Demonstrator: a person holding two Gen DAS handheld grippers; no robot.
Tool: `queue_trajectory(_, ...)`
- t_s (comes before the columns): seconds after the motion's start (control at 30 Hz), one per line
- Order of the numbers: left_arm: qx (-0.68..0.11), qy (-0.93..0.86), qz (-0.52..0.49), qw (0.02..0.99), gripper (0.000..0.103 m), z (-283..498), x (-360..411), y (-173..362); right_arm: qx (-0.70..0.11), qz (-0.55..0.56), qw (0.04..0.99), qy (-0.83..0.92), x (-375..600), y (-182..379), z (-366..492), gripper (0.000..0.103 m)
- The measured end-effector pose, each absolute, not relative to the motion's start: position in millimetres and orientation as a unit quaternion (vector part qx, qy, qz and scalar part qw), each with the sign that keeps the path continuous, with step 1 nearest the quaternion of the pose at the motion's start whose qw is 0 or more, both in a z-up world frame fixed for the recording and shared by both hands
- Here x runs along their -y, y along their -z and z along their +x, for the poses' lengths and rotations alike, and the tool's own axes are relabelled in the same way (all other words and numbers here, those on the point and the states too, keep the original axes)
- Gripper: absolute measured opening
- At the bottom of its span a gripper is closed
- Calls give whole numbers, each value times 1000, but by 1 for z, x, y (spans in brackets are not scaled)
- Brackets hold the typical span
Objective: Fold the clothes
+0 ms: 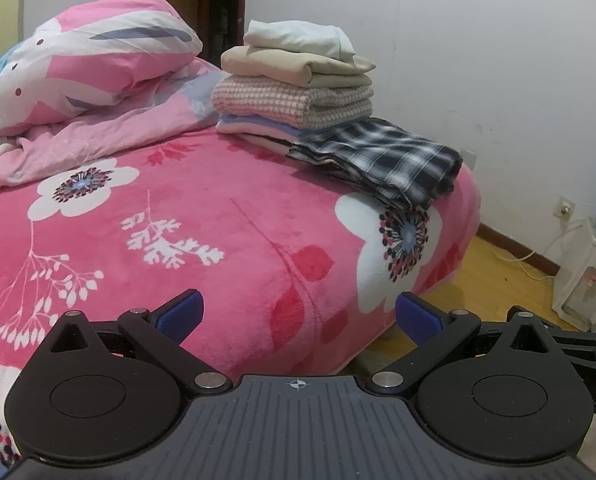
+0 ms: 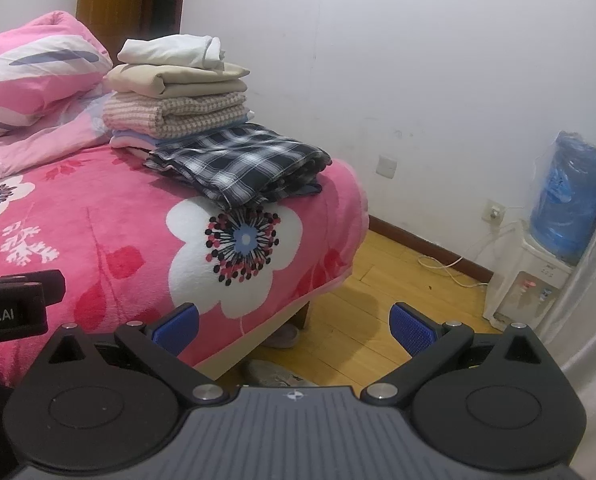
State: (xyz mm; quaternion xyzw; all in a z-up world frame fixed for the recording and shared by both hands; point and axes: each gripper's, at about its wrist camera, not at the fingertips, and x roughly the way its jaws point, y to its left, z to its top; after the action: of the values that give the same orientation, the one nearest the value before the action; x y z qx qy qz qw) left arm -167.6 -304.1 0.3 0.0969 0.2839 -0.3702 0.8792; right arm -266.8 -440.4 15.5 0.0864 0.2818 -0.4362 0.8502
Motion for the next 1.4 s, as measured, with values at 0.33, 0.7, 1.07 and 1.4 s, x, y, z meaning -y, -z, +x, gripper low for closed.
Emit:
queue_trajectory(0.33, -279, 369, 91, 882, 103, -166, 299, -5, -278, 81, 853, 434, 434, -20, -264, 103)
queue_trajectory(0.7, -277, 367, 85, 884, 103, -163, 294, -7, -275, 74, 857, 430, 430, -24, -259, 103)
queue_trajectory(1.07, -279, 366, 85, 884, 103, -162, 293, -6, -278, 73, 857, 427, 429, -23, -257, 103)
queue_trajectory(1.4, -281, 364, 85, 884, 103, -161, 292, -4, -279, 74, 857, 427, 428, -21, -256, 103)
